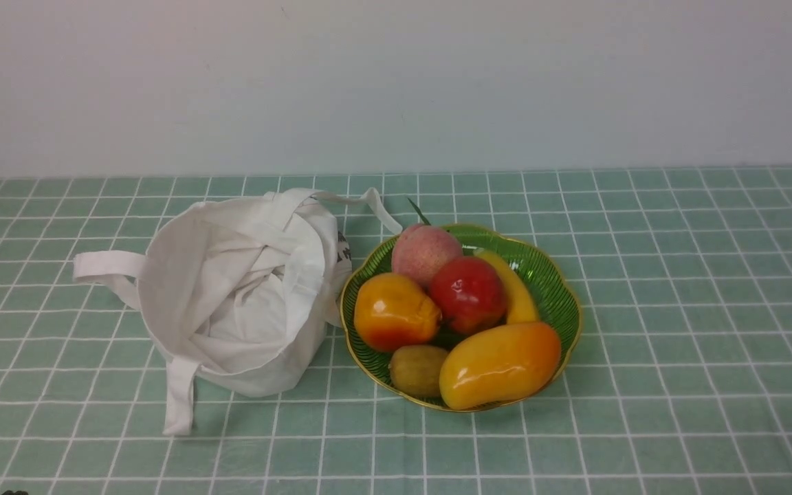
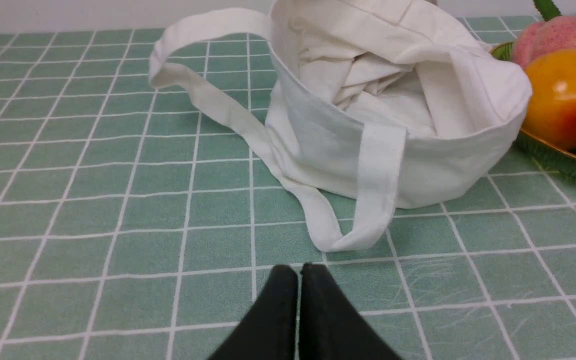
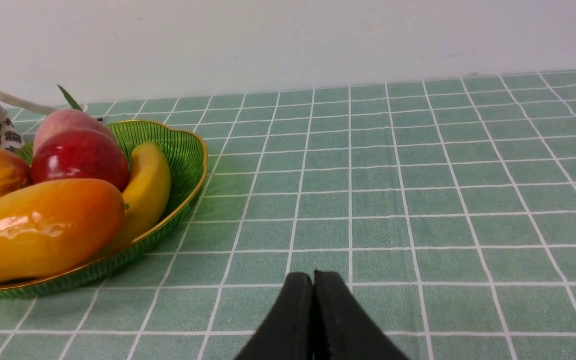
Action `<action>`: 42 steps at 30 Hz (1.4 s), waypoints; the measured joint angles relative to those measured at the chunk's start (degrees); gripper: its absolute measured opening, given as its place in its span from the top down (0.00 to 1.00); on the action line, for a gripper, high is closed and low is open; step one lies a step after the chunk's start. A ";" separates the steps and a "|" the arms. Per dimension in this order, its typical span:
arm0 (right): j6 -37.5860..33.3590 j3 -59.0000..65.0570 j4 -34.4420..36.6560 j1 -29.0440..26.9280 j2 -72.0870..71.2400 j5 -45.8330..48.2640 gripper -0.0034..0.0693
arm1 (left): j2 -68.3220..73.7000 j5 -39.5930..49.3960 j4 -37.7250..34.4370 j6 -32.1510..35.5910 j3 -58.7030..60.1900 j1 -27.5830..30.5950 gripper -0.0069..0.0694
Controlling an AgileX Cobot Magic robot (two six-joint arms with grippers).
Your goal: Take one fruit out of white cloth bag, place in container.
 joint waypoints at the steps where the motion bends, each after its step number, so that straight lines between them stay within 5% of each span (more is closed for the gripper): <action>1: 0.00 0.00 0.00 0.00 0.00 0.00 0.97 | 0.00 0.00 0.00 0.00 0.00 -0.05 0.92; 42: 0.00 0.00 0.00 0.00 0.00 0.00 0.97 | 0.00 0.18 0.00 0.00 0.00 3.32 0.92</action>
